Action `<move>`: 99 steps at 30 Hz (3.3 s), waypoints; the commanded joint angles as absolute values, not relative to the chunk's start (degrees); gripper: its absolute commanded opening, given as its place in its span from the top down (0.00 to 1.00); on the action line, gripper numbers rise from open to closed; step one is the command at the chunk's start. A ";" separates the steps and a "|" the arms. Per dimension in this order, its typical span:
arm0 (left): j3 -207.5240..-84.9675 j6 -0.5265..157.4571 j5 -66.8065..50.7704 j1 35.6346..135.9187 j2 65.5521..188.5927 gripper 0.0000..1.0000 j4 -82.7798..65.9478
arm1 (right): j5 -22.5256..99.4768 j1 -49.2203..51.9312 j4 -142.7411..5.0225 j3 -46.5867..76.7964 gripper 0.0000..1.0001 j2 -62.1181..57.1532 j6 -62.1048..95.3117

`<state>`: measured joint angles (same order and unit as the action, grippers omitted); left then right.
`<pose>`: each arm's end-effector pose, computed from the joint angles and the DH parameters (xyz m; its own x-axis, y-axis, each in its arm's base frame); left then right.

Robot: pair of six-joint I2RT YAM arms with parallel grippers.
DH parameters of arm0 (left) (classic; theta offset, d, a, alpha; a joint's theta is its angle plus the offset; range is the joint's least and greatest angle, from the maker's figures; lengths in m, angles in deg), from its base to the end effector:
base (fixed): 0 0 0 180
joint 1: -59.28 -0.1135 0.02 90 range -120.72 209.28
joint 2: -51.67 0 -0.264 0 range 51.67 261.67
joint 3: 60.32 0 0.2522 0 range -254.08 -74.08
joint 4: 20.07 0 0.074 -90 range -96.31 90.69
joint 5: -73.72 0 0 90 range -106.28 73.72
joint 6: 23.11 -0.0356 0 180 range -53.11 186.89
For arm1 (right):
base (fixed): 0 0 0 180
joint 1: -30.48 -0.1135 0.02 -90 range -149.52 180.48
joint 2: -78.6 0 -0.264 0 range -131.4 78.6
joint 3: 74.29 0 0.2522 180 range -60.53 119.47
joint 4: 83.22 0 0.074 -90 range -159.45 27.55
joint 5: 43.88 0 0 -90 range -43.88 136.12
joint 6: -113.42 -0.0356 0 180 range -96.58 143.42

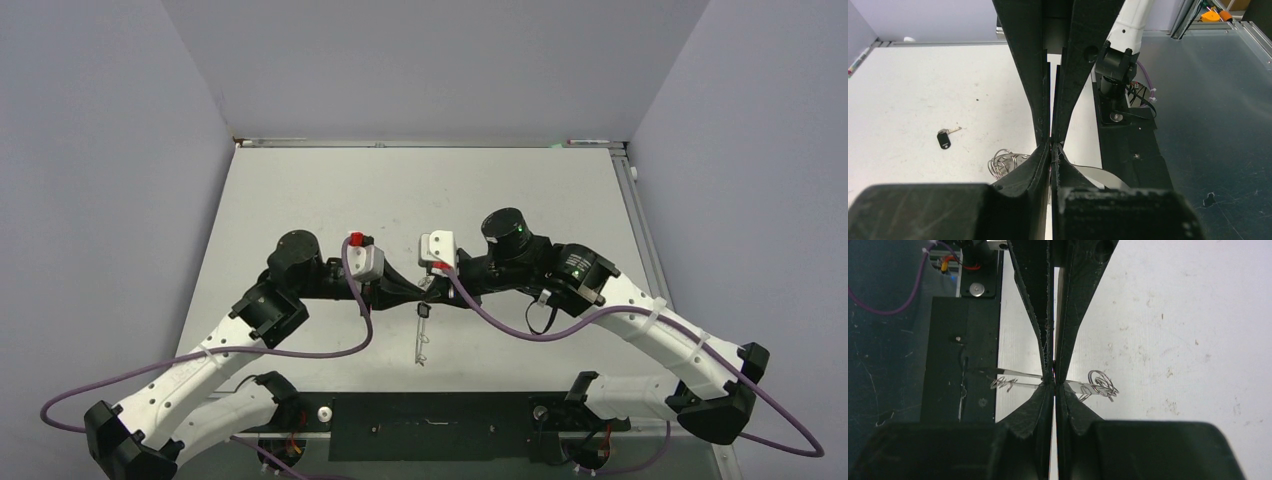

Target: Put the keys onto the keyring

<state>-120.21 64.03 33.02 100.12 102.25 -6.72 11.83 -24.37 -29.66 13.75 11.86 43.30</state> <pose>0.1323 -0.1500 0.3514 -0.0034 0.0460 -0.9989 1.0000 -0.0035 -0.0036 0.1207 0.2063 0.3925 0.0340 -0.4397 -0.8975 -0.9977 -0.0674 -0.0048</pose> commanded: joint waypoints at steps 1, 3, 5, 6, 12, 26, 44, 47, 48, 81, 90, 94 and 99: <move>-123.64 64.13 31.72 100.94 101.06 1.00 -10.13 | 8.90 -24.97 -46.24 10.96 0.94 16.94 39.63; -123.63 65.81 31.24 100.82 100.74 1.00 -12.22 | 9.13 -24.91 -51.30 8.21 0.92 18.05 37.22; -122.35 68.92 30.34 100.55 99.84 1.00 -16.76 | 8.99 -24.96 -56.35 5.84 0.88 18.81 34.97; -121.54 70.34 29.87 100.44 99.30 1.00 -19.36 | 9.01 -24.90 -58.97 4.69 0.87 19.10 33.87; -117.30 78.44 26.91 99.23 96.47 1.00 -32.60 | 9.51 -24.81 -72.76 -0.61 0.79 19.88 28.31; -112.94 86.92 22.24 98.92 95.42 1.00 -45.65 | 11.99 -24.42 -90.05 -8.02 0.77 20.33 19.26; -115.40 78.95 22.89 98.04 93.75 1.00 -35.43 | 9.96 -23.62 -85.79 -8.74 0.95 23.56 22.39; -117.13 74.56 22.73 97.91 93.23 0.92 -29.16 | 9.40 -23.46 -78.33 -5.75 0.95 24.01 26.26; -117.70 72.80 22.67 97.87 92.96 0.81 -27.32 | 9.36 -23.44 -75.44 -4.43 0.95 23.90 27.63; -126.89 61.24 32.34 101.73 102.25 0.73 -0.56 | 10.19 -23.57 -39.16 11.25 0.95 17.25 42.33; -127.03 60.83 29.87 102.12 102.64 0.80 -0.17 | 8.96 -23.50 -39.46 11.28 0.95 17.16 42.31; -127.23 60.99 29.94 102.20 102.88 0.84 -0.29 | 7.50 -23.51 -39.72 11.29 0.95 17.08 42.32; -127.29 61.61 28.58 103.10 103.67 0.90 -0.75 | 4.68 -23.56 -40.12 11.45 0.95 16.99 42.24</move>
<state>-124.60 61.72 30.42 102.32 103.00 0.50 9.69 -23.45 -35.76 9.25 16.45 41.77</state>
